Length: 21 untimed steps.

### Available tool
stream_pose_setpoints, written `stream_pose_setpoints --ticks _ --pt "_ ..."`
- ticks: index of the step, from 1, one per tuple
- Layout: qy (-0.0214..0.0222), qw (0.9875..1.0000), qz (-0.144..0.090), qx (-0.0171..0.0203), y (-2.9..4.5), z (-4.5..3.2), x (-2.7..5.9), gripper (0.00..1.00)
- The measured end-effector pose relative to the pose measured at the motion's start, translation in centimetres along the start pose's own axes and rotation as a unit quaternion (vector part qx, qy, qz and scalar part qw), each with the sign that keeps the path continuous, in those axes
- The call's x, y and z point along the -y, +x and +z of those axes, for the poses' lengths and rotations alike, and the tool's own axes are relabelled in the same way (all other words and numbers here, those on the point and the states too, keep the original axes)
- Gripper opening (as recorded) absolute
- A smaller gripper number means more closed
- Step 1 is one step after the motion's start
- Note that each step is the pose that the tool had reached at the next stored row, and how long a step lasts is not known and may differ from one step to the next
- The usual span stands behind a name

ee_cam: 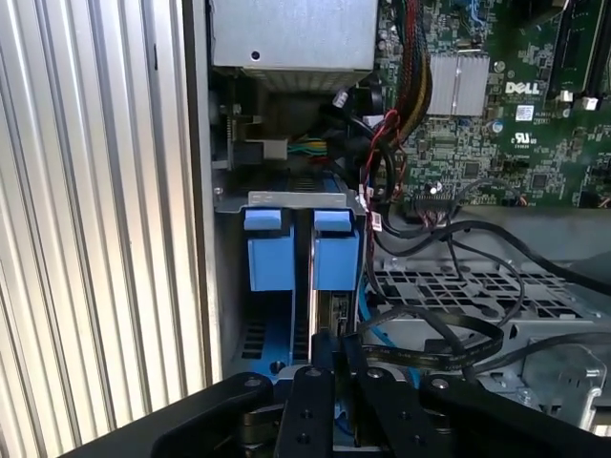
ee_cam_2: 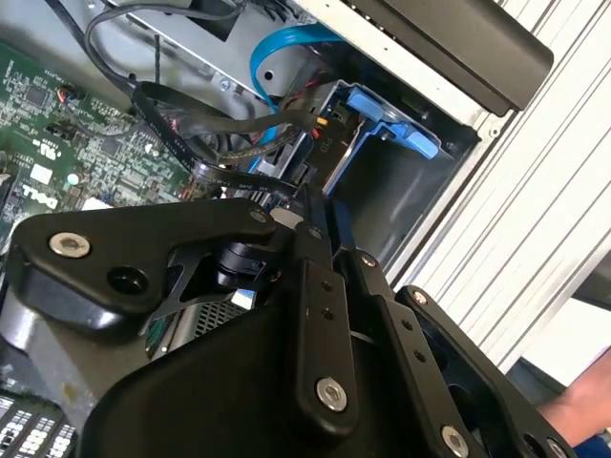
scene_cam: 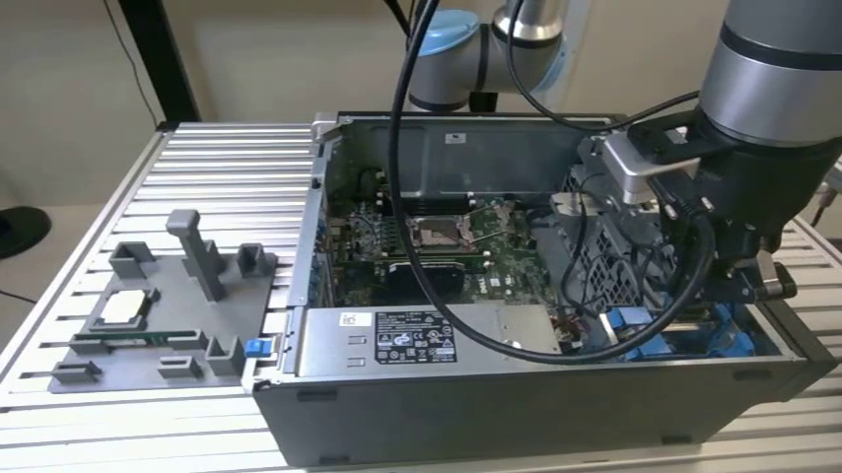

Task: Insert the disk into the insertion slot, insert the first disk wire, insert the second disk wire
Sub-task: 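Insert the second disk wire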

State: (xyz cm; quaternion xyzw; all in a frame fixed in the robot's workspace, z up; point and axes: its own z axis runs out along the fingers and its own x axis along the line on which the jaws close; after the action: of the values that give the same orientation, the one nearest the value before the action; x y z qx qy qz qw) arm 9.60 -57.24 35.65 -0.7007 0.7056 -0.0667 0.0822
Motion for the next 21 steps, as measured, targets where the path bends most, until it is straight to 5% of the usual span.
stream_pose_setpoints --ticks 21 --pt "0.0107 0.9999 0.000 0.0002 -0.29 0.96 -0.23 0.00"
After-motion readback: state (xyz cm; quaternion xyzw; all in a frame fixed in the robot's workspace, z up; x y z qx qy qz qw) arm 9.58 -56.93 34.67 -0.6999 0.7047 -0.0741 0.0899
